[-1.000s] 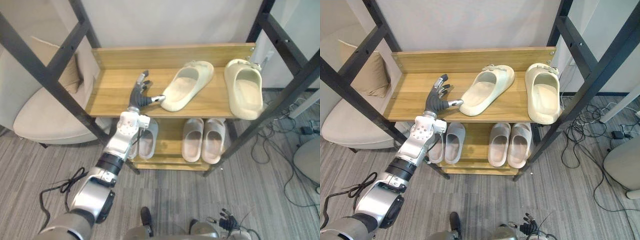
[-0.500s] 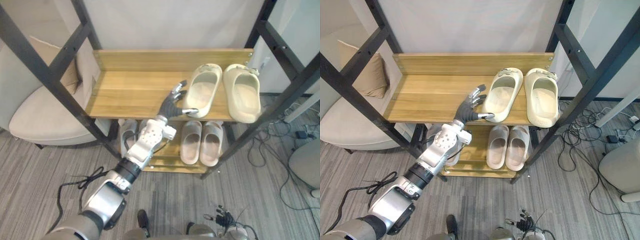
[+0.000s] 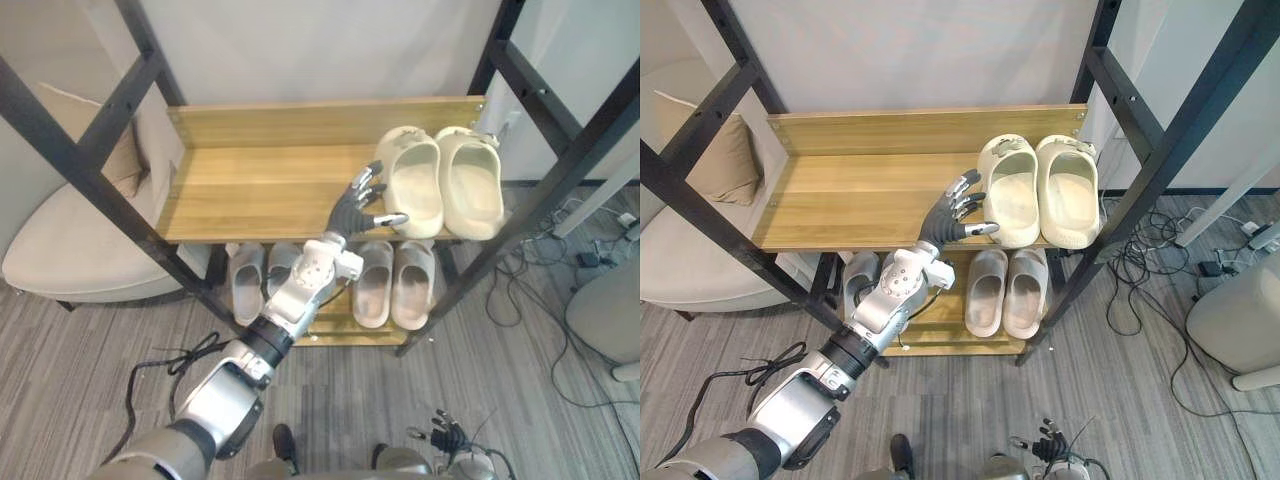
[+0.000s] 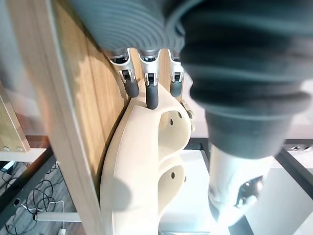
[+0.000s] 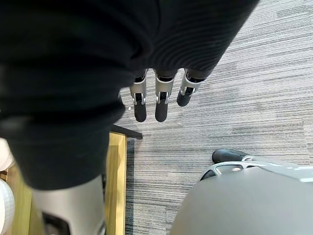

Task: Organize the slippers on the shoe rack

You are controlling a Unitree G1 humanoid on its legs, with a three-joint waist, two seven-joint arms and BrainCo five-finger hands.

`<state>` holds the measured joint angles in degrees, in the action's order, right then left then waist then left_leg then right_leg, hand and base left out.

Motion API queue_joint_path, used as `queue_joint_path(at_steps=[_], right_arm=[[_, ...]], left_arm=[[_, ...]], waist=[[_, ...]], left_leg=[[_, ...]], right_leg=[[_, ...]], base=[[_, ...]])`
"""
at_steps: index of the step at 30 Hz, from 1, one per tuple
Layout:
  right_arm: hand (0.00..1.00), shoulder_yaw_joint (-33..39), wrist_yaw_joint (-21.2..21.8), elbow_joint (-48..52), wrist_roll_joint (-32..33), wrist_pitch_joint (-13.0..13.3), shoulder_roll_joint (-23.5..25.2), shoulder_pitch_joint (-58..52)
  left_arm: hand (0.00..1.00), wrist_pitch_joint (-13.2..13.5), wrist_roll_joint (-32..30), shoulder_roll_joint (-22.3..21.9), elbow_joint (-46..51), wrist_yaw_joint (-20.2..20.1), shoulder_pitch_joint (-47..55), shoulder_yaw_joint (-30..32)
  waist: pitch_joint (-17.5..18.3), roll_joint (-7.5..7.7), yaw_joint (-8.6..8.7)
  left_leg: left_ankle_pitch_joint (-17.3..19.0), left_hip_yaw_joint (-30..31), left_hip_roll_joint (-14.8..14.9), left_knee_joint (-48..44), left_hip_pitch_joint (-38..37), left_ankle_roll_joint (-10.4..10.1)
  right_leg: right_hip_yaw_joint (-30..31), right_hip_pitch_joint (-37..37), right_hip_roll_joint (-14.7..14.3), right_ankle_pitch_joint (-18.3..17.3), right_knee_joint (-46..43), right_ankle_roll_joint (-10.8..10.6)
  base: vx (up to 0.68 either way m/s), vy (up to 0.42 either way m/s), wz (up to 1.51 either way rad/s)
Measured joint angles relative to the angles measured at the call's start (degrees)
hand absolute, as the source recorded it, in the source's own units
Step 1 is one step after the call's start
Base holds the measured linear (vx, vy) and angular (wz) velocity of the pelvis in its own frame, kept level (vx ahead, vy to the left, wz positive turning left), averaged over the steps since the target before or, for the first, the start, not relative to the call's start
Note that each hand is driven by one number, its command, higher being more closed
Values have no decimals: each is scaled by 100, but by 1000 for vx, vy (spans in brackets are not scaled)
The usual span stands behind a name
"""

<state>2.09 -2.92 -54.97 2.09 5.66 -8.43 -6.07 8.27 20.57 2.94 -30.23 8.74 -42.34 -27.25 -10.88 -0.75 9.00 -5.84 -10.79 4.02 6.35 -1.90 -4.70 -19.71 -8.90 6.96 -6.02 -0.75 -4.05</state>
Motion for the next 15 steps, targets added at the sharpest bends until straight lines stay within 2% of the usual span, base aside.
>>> queue_joint_path(at_steps=[1, 7, 9, 11, 12, 13, 15], right_arm=[[0, 8, 1, 2, 1, 0, 7, -16], [0, 8, 7, 23, 3, 2, 8, -8], [0, 8, 36, 30, 7, 0, 10, -17], [0, 0, 76, 29, 7, -1, 1, -30], [0, -2, 90, 28, 7, 0, -4, -64], [0, -7, 125, 26, 1, -1, -24, -125], [0, -32, 185, 21, 1, -5, -64, -175]], left_arm=[[0, -23, -30, 312, 0, -28, -78, 181], [0, -96, -37, 387, 40, -139, -62, 457], [0, -154, 12, 776, 400, -182, 192, 840], [0, -142, 231, 1301, 1170, -180, 761, 1291], [0, -119, 335, 1566, 1632, -170, 1099, 1519], [0, -73, 550, 1778, 2165, -189, 1504, 1688], [0, 19, 851, 1915, 2683, -262, 1872, 1731]], waist=[[1, 0, 39], [13, -22, 22], [19, -33, 41], [20, -34, 24], [20, -33, -12], [20, -32, -125], [29, -25, -355]], left_leg=[[17, -101, 0, -1, 14, 21], [16, -39, -4, -2, 45, 21], [10, 54, -2, -11, 69, 23], [5, 137, 6, -34, 62, 16], [0, 207, 8, -35, 67, 10], [-1, 260, 13, -36, 66, 7], [-2, 356, 16, -35, 79, 7]], right_leg=[[120, 82, 10, 80, 57, -24], [35, 65, 5, 81, 82, -27], [-43, 15, -8, 80, 89, -29], [-156, -44, -24, 76, 94, -34], [-208, -75, -34, 67, 94, -45], [-297, -111, -39, 63, 96, -47], [-367, -130, -34, 60, 89, -44]], base=[[-59, 46, -33], [-7, 5, -2], [24, -14, 13], [35, -33, 23], [29, -37, 38], [12, -20, 36], [-6, -7, 32]])
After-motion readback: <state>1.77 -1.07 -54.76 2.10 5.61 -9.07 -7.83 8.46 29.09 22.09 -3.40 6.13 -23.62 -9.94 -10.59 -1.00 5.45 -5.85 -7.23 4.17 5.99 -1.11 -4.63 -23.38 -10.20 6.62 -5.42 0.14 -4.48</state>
